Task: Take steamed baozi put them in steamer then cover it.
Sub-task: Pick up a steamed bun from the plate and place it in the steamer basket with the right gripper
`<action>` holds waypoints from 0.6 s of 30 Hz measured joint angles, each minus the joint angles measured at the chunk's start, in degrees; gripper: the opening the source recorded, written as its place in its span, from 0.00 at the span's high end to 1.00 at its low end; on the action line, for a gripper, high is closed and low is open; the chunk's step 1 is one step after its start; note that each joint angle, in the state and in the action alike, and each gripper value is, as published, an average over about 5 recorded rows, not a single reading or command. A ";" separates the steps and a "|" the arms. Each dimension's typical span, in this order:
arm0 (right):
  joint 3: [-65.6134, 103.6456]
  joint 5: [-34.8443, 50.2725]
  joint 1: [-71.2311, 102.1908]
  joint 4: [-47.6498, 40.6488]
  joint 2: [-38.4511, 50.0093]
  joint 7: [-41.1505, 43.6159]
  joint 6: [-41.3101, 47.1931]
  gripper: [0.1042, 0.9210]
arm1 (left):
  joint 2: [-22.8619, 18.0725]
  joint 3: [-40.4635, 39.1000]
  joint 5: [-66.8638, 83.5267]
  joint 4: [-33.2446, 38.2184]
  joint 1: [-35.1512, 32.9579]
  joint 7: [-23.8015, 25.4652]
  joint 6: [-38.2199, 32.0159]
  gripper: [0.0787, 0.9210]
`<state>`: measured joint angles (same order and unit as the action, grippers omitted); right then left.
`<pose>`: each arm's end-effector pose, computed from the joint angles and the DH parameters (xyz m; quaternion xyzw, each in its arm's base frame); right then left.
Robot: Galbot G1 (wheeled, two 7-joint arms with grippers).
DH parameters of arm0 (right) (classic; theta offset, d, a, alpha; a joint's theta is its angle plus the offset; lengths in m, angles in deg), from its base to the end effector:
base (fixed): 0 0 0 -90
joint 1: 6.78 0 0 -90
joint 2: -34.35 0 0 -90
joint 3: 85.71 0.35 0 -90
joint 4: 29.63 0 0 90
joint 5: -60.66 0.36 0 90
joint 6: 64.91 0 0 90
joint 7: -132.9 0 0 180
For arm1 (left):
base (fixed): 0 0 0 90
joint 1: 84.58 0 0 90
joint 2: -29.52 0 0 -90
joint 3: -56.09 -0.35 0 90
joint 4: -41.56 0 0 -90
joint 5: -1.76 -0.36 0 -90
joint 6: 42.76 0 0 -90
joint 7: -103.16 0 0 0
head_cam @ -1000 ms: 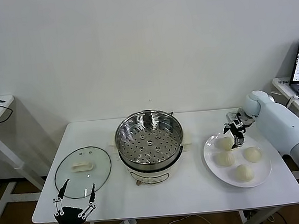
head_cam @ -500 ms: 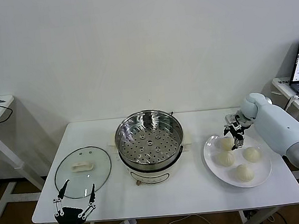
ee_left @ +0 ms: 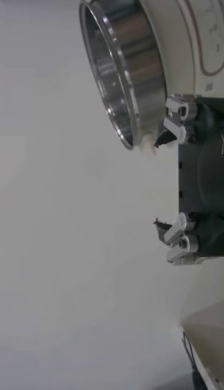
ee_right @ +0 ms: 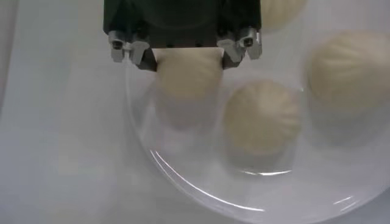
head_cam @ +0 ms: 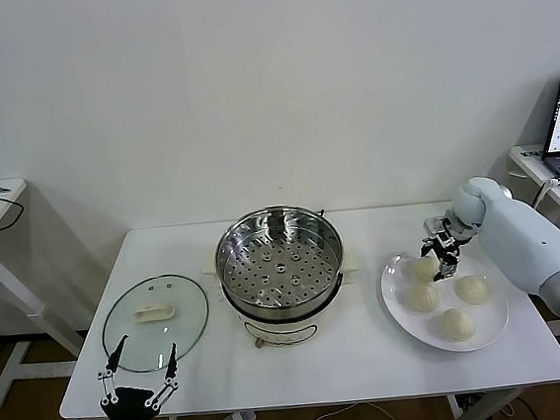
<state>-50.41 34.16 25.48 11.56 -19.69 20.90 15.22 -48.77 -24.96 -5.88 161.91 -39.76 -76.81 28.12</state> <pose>0.5942 -0.2080 -0.2131 0.4975 -0.5276 0.5694 0.3871 0.1065 0.0814 -0.3268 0.0411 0.9801 0.1891 0.0436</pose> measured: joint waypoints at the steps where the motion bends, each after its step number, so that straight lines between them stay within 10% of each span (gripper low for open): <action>1: -0.40 0.76 -0.33 1.07 0.51 -0.07 -0.19 0.29 | 0.04 -0.01 0.00 0.08 0.03 -0.04 0.06 0.12; 18: -17.27 12.49 -20.57 19.80 1.57 0.02 -13.85 0.29 | 0.91 -1.18 0.03 0.94 0.24 -0.48 0.16 0.12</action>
<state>-67.68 46.65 4.91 31.36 -18.12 20.92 1.37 -47.86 -26.14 -5.85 162.85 -39.52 -77.29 28.28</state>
